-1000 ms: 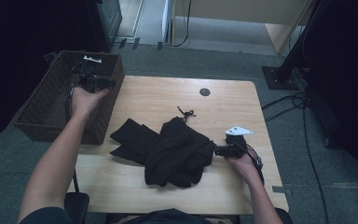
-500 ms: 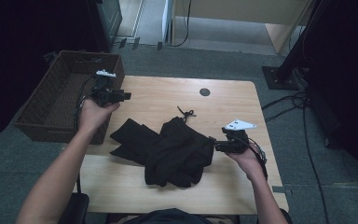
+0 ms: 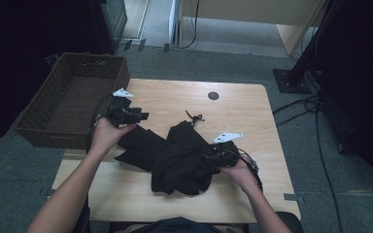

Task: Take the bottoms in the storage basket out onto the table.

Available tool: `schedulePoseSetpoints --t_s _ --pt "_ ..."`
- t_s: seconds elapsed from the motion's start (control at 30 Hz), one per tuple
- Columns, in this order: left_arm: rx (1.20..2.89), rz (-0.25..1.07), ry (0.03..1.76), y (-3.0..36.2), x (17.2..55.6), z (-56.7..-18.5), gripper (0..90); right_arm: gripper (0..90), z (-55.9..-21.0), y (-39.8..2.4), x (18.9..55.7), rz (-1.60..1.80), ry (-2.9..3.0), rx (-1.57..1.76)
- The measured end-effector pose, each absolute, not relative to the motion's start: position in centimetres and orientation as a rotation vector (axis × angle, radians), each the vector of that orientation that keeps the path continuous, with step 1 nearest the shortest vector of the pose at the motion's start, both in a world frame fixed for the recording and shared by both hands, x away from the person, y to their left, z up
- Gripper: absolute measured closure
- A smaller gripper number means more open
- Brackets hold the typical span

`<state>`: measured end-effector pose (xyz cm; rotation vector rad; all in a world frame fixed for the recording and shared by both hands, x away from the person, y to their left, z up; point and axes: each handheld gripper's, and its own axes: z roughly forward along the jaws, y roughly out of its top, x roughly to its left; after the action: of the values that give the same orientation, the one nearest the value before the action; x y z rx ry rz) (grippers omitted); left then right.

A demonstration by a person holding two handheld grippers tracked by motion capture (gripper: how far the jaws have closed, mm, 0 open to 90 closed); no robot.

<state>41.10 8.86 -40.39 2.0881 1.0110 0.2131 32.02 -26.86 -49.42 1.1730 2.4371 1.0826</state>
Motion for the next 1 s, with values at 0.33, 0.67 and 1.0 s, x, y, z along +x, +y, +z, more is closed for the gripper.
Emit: schedulePoseSetpoints --t_s 0.33,0.67,1.0 --pt "2.142 0.129 0.896 6.0 38.8 -42.5 53.1 36.3 -50.6 -26.2 33.5 1.05 2.403 1.197" --pt "2.159 0.051 0.808 3.7 36.8 -42.6 51.2 34.7 -50.9 -26.0 35.3 1.037 2.392 1.247" --pt "2.238 -0.064 0.715 0.8 35.1 -44.5 39.2 34.9 -51.0 -25.9 35.7 1.042 2.37 1.251"
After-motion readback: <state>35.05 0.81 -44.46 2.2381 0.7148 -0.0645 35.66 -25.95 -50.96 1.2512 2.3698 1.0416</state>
